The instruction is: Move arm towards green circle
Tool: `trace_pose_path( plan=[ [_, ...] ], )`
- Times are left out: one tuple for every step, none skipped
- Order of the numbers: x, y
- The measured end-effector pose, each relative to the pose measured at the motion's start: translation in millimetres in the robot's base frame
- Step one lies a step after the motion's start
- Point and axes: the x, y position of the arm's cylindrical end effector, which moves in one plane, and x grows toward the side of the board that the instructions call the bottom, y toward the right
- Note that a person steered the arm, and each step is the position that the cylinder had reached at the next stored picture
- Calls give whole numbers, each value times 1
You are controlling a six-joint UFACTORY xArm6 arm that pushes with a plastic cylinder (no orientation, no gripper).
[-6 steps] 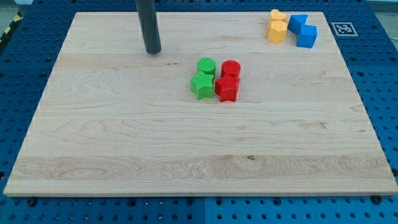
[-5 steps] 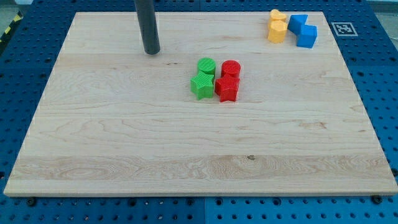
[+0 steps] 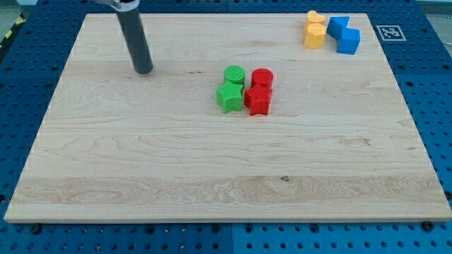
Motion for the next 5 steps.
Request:
trace_pose_path(
  plan=[
    [1,65],
    [3,78],
    [3,79],
    [3,79],
    [3,84]
  ],
)
